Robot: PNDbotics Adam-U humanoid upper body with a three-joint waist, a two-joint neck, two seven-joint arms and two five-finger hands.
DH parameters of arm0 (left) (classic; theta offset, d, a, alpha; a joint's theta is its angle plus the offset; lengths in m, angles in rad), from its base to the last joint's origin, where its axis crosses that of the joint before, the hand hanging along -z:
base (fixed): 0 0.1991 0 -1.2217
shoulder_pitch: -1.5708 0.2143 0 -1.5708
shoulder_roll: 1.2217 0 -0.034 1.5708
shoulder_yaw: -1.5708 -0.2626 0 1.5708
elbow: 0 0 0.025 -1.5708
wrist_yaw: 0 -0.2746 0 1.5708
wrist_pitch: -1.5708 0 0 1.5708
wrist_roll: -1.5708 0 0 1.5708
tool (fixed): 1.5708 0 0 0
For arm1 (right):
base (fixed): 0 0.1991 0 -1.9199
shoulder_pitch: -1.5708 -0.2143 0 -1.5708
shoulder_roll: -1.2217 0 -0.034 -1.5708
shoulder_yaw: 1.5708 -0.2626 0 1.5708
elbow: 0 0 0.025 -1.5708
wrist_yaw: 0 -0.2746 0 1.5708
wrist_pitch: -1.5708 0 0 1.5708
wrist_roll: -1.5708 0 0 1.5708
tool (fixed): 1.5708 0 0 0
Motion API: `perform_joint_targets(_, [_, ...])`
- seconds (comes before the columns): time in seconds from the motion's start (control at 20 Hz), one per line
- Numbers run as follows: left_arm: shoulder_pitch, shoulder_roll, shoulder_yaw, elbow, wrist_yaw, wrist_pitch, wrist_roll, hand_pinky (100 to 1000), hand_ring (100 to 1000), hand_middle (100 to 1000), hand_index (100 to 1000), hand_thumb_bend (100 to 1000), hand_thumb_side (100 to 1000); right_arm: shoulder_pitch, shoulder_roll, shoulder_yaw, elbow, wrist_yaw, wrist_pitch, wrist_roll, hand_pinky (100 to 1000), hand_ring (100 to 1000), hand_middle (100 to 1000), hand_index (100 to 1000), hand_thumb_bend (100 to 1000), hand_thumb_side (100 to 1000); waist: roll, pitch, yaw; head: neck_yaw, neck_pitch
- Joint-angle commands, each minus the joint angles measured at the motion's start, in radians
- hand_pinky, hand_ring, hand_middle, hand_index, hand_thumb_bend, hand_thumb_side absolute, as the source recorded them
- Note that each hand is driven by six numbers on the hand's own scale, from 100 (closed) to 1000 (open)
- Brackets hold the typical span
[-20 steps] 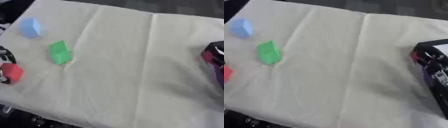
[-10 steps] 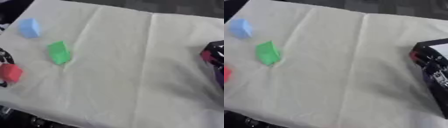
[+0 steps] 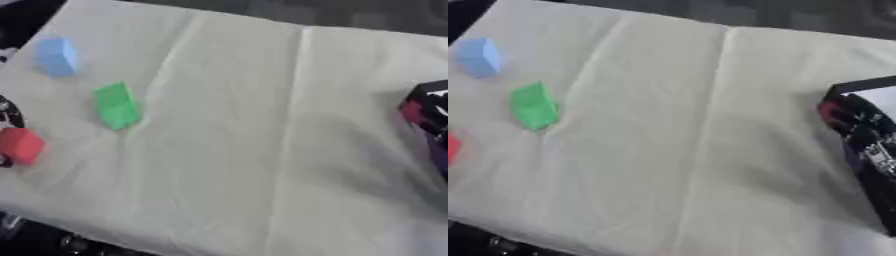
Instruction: Pick up the objects with one hand, pass them to the other hand, and then place them into the box on the other side of the table.
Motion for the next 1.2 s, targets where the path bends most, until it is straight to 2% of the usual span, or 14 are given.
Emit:
perform_joint_targets(0.05, [-0.014,0.028,0.009,0.003,0.033,-0.002,0.017,892,871,783,760,508,100,-0.003,-0.01,-0.002,-0.008,0.003,0.0,0.003,1000,1000,1000,1000,100,618,-0.004,0.003,-0.002,-0.002,0.003])
perform_joint_targets(0.25, [-0.015,0.022,0.005,0.012,0.048,-0.007,0.031,886,865,777,749,483,100,-0.004,-0.009,-0.001,-0.005,0.004,0.002,0.005,1000,1000,1000,1000,100,622,-0.004,0.003,-0.003,-0.003,0.001])
perform_joint_targets(0.7, [-0.009,0.024,0.008,0.013,0.075,-0.001,0.069,849,808,702,632,331,100,-0.003,-0.011,-0.002,-0.005,0.003,0.001,0.006,1000,1000,1000,1000,100,618,-0.004,0.003,-0.001,0.001,0.001])
perform_joint_targets(1.2, [-0.006,0.056,0.037,-0.096,0.131,0.046,0.095,836,783,668,613,281,100,-0.001,-0.016,-0.004,-0.01,-0.005,-0.004,0.007,1000,1000,1000,1000,100,609,-0.005,0.002,0.003,0.008,0.0])
